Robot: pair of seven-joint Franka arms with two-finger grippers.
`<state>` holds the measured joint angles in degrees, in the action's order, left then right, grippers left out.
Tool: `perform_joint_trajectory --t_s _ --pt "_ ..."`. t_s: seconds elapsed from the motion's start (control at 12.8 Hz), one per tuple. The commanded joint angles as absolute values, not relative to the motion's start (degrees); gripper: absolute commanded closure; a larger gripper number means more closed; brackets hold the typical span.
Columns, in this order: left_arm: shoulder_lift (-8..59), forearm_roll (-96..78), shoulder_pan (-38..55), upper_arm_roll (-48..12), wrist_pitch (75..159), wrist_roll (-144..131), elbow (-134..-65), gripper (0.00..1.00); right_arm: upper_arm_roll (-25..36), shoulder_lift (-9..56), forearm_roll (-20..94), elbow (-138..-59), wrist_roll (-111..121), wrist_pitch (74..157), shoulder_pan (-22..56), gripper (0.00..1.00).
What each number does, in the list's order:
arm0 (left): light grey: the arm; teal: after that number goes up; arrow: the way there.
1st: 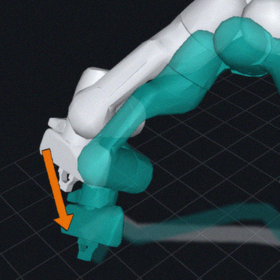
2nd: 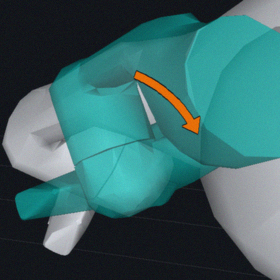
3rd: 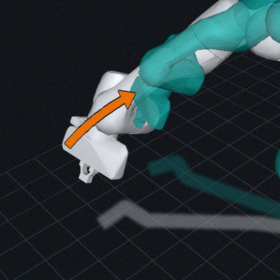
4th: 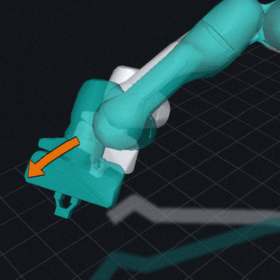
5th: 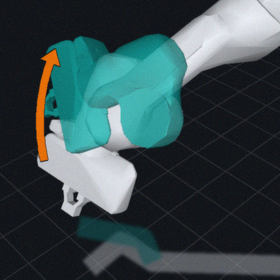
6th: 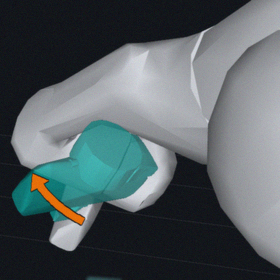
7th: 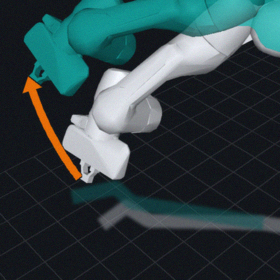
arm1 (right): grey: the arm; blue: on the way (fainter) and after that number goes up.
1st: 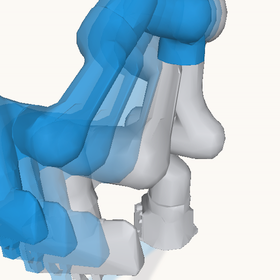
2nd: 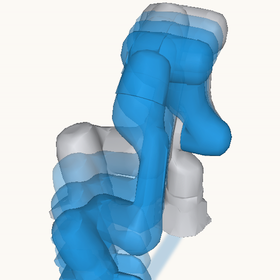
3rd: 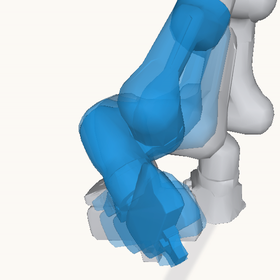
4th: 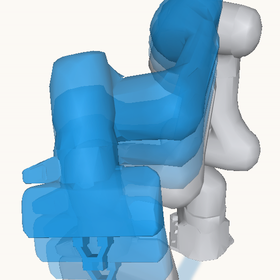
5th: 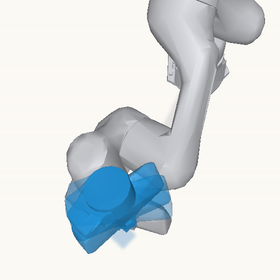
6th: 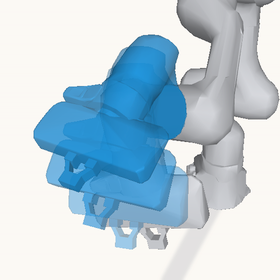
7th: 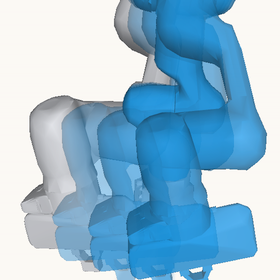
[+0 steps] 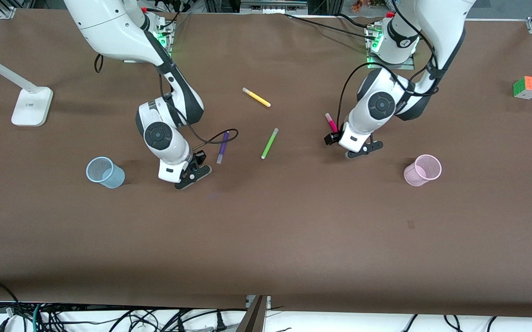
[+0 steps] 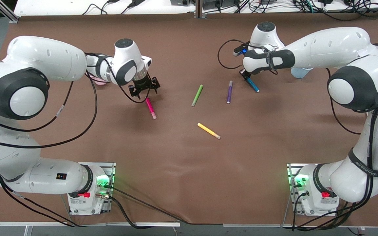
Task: Place pink and blue markers in matching cups
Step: 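Grasp the blue marker with the right gripper while the left gripper grasps the pink marker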
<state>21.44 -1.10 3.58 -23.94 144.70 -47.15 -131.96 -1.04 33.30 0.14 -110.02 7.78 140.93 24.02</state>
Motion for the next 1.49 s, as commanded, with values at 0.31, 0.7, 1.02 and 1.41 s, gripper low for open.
perform_joint_trajectory --t_s 0.31,0.7,1.02,1.41 --pt "20.22 0.18 4.57 -23.99 149.48 -51.14 -137.71 0.07 1.57 27.25 0.97 -97.14 24.57 120.36 22.94 0.99" --pt "20.21 0.18 4.92 -24.17 153.46 -54.13 -139.31 0.53 3.51 21.72 7.44 -96.59 48.46 112.6 17.42 0.99" --pt "19.07 0.18 4.83 -24.96 153.11 -55.02 -139.39 0.67 8.95 21.01 17.28 -96.85 65.01 108.73 16.35 0.99" --pt "18.37 0.18 4.49 -25.58 153.02 -56.08 -139.22 1.0 14.94 21.18 28.46 -97.12 81.54 103.11 15.04 0.99"
